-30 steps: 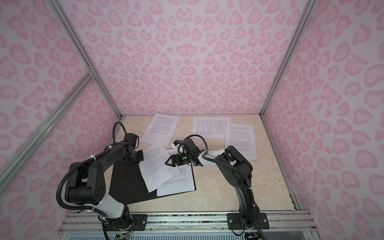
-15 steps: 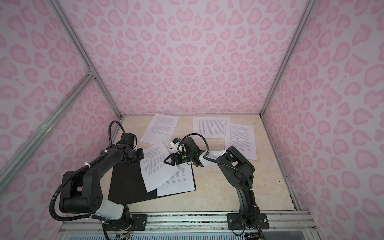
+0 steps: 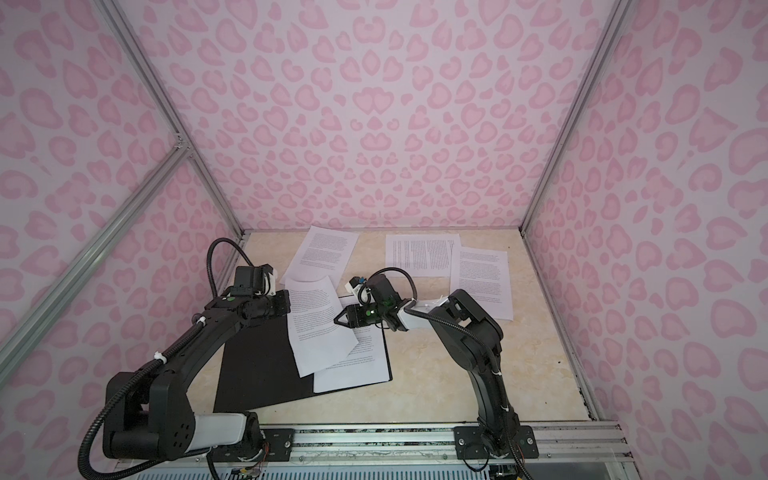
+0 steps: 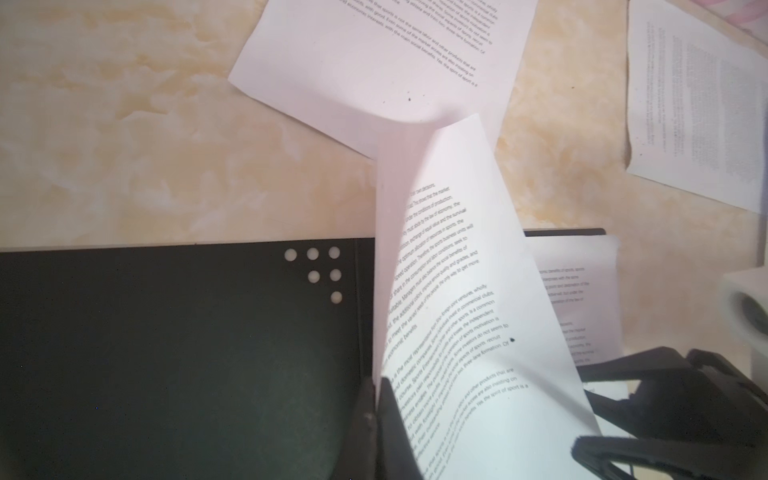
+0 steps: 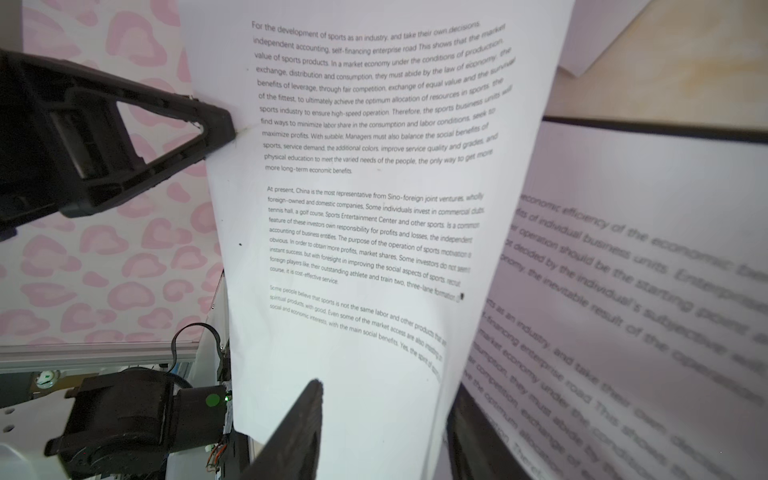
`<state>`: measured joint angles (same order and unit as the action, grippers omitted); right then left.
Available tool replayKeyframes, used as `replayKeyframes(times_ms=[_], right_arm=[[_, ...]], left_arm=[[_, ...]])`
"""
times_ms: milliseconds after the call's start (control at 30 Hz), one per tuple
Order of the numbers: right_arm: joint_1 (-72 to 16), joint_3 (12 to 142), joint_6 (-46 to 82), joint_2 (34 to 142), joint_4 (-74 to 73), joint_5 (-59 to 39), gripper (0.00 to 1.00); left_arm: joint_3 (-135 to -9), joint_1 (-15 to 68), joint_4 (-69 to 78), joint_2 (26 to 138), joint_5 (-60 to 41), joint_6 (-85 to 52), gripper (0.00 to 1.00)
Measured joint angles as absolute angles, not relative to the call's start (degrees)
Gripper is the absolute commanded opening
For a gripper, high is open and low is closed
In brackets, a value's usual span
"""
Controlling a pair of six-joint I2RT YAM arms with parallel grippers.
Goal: Put the files into the folder
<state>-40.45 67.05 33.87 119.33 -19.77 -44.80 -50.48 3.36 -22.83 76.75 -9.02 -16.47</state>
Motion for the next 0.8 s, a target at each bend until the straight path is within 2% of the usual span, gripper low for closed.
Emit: replayKeyframes(times_ms=[533,800], right_arm=[[-39.35,68.31,32.8,120.75,-15.86,-42.98,0.45],[-39.27,67.02,34.0,120.68,-19.59,-45.1,0.46]], left_arm=[[-46.63,3.77,-15.03,68.79,-16.78,-16.51,0.03],[-43.99,3.81,-8.93,65.45,-23.51,-16.91,0.03]])
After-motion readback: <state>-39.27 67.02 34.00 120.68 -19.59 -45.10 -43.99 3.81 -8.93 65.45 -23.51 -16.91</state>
